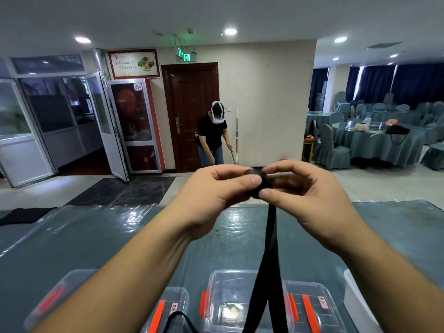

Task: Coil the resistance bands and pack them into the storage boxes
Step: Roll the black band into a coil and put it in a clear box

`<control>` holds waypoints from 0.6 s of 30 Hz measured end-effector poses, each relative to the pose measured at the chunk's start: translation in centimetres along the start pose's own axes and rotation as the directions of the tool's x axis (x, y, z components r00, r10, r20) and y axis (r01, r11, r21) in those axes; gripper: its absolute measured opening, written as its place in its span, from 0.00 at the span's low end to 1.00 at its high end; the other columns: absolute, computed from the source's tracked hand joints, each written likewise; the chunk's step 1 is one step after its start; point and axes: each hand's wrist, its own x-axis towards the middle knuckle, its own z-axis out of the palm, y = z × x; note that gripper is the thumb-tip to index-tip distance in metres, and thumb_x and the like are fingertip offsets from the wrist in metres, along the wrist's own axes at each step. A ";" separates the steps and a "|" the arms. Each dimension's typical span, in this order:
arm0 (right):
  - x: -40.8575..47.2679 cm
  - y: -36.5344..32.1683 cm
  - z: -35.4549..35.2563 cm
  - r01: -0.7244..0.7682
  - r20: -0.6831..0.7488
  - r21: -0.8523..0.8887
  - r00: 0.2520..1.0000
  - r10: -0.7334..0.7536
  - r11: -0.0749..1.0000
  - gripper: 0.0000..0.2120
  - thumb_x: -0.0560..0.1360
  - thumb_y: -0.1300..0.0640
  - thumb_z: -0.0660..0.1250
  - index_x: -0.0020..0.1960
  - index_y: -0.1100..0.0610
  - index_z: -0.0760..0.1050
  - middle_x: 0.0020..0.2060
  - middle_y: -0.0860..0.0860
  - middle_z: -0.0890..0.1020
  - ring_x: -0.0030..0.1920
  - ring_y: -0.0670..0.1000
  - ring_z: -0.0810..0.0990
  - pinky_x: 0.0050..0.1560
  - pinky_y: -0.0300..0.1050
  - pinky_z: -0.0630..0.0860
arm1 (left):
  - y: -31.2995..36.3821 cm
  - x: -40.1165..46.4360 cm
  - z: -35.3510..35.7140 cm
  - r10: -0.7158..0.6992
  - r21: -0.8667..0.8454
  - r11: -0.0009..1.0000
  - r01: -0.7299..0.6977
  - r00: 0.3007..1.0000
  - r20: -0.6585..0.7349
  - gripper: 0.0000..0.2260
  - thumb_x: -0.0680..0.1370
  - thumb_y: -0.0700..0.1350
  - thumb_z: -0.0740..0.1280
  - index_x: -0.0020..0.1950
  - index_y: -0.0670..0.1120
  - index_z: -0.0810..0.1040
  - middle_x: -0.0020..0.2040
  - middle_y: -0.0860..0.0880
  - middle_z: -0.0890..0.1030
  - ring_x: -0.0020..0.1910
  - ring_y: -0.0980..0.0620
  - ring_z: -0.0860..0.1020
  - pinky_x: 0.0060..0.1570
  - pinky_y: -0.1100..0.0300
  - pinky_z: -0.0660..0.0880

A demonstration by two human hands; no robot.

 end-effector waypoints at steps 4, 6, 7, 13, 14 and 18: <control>-0.1 0.8 0.5 0.020 -0.024 0.074 1.000 -0.018 0.997 0.20 0.68 0.61 0.78 0.60 0.51 0.84 0.53 0.49 0.88 0.56 0.50 0.87 0.63 0.53 0.81 | -0.5 -0.1 0.2 -0.064 -0.117 0.991 0.063 0.998 -0.005 0.05 0.77 0.39 0.71 0.52 0.43 0.85 0.46 0.46 0.85 0.43 0.56 0.82 0.45 0.66 0.79; 0.2 0.7 -0.1 0.014 0.058 -0.031 0.998 -0.012 0.999 0.20 0.71 0.66 0.77 0.60 0.52 0.84 0.53 0.47 0.88 0.57 0.48 0.86 0.64 0.52 0.80 | -0.4 0.1 -0.8 -0.082 0.023 0.996 0.081 0.996 0.039 0.04 0.77 0.39 0.73 0.52 0.41 0.84 0.46 0.45 0.83 0.41 0.54 0.81 0.41 0.64 0.79; 0.4 0.5 -0.5 0.010 0.123 -0.096 0.992 0.002 0.995 0.20 0.72 0.68 0.76 0.61 0.52 0.84 0.53 0.47 0.88 0.57 0.48 0.86 0.65 0.51 0.80 | -0.1 0.1 -1.4 -0.080 0.163 0.984 0.066 0.994 0.078 0.06 0.77 0.40 0.74 0.52 0.41 0.85 0.46 0.45 0.84 0.42 0.53 0.80 0.40 0.63 0.77; 0.9 -0.3 -0.5 0.009 0.095 -0.075 0.995 -0.002 0.997 0.20 0.70 0.67 0.78 0.57 0.51 0.85 0.49 0.48 0.89 0.53 0.47 0.87 0.60 0.45 0.82 | 0.1 0.3 -1.9 0.027 0.170 0.985 -0.037 0.998 0.059 0.14 0.70 0.41 0.78 0.54 0.41 0.87 0.47 0.42 0.87 0.47 0.50 0.85 0.50 0.61 0.80; 0.8 -0.1 -0.2 0.020 0.020 0.002 1.000 -0.020 1.000 0.19 0.68 0.65 0.79 0.56 0.51 0.85 0.49 0.49 0.89 0.53 0.48 0.87 0.60 0.44 0.82 | -0.2 0.3 -1.6 0.032 0.058 0.998 -0.033 0.999 0.028 0.16 0.68 0.42 0.77 0.54 0.40 0.86 0.50 0.40 0.87 0.49 0.48 0.85 0.54 0.59 0.81; 0.4 0.7 1.1 0.058 -0.122 0.163 0.992 -0.038 0.985 0.18 0.66 0.58 0.76 0.56 0.52 0.85 0.49 0.49 0.89 0.53 0.50 0.88 0.59 0.45 0.82 | -0.8 0.0 -0.5 0.010 -0.137 0.991 -0.011 1.000 -0.007 0.09 0.74 0.39 0.72 0.53 0.41 0.86 0.49 0.44 0.87 0.49 0.52 0.85 0.52 0.62 0.81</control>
